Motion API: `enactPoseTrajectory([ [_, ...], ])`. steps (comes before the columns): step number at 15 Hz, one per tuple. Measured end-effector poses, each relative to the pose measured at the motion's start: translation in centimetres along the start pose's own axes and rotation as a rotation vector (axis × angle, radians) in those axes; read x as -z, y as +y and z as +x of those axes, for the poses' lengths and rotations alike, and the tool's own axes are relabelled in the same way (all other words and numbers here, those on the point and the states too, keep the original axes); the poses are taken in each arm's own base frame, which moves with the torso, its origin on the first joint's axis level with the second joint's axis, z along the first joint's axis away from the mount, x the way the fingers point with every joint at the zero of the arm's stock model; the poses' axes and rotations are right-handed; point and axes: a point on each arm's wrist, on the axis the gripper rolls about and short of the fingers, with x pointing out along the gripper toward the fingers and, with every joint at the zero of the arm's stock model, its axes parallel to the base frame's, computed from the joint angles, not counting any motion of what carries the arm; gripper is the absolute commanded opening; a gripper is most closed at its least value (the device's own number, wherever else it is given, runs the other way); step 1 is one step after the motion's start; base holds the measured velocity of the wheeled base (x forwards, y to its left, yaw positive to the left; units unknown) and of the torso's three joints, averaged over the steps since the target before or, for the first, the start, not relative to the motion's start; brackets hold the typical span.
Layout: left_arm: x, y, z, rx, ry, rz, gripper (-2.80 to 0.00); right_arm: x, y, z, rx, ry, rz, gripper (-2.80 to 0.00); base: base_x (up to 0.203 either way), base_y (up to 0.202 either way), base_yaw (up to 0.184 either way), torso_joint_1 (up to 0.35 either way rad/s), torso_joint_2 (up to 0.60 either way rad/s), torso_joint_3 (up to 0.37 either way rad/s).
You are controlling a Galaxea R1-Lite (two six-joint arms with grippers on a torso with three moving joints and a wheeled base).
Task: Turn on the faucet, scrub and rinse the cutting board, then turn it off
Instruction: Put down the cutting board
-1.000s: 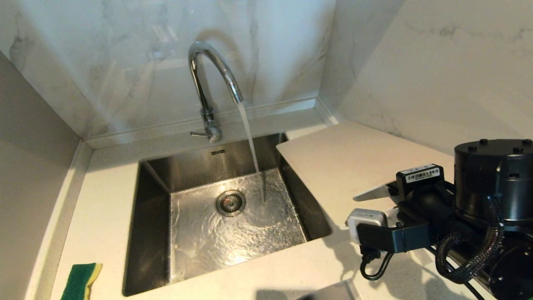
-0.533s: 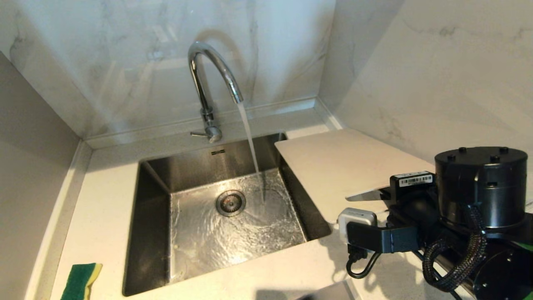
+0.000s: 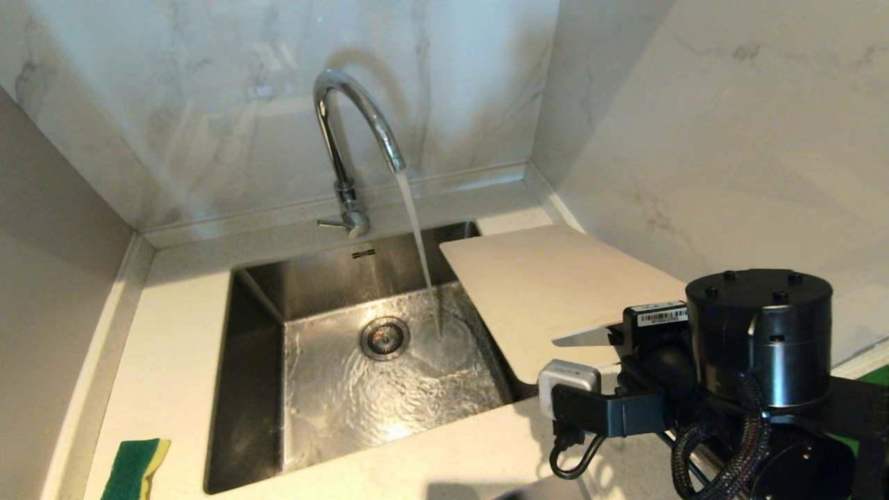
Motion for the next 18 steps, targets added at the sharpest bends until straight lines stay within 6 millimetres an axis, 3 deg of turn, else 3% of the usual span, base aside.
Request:
enactPoseTrajectory([
  [18,0.0,0.0,0.0,0.000,0.000,0.000,-2.80,0.7,5.5,-0.9,-0.105,0.021,-0.084,-2.80,0.000,0.000,0.000,0.000,0.00,0.000],
])
